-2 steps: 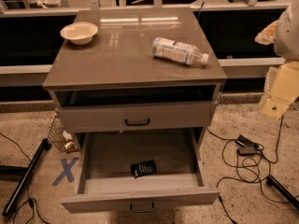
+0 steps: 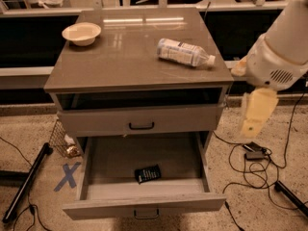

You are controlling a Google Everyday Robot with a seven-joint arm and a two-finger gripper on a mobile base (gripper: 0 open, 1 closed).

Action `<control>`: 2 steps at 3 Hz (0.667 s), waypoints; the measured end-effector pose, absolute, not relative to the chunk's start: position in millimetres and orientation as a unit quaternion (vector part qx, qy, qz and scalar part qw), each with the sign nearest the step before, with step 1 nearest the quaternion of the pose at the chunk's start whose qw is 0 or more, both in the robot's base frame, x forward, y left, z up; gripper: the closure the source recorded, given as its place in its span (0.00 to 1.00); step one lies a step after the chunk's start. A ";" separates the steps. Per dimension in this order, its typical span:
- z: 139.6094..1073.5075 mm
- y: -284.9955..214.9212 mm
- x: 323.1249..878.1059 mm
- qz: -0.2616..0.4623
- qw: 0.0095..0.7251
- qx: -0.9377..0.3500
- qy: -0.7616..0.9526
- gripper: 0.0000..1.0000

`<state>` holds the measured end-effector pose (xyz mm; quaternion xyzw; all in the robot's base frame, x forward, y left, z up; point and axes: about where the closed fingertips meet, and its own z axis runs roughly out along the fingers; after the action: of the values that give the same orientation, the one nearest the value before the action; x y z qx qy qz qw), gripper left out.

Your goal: Pick rxbar blueberry from middle drawer and place on counter

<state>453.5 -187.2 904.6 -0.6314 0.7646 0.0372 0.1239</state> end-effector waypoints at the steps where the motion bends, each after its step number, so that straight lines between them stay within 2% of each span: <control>1: 859.7 -154.1 428.6 0.077 0.140 -0.637 0.754 0.00; 2: 828.6 -164.8 417.1 0.074 0.142 -0.618 0.770 0.00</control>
Offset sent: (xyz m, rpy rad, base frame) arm -0.0170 0.0294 -0.0306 0.0612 0.0236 0.0362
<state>417.1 -164.8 828.6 -0.6178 0.7699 0.0745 0.1416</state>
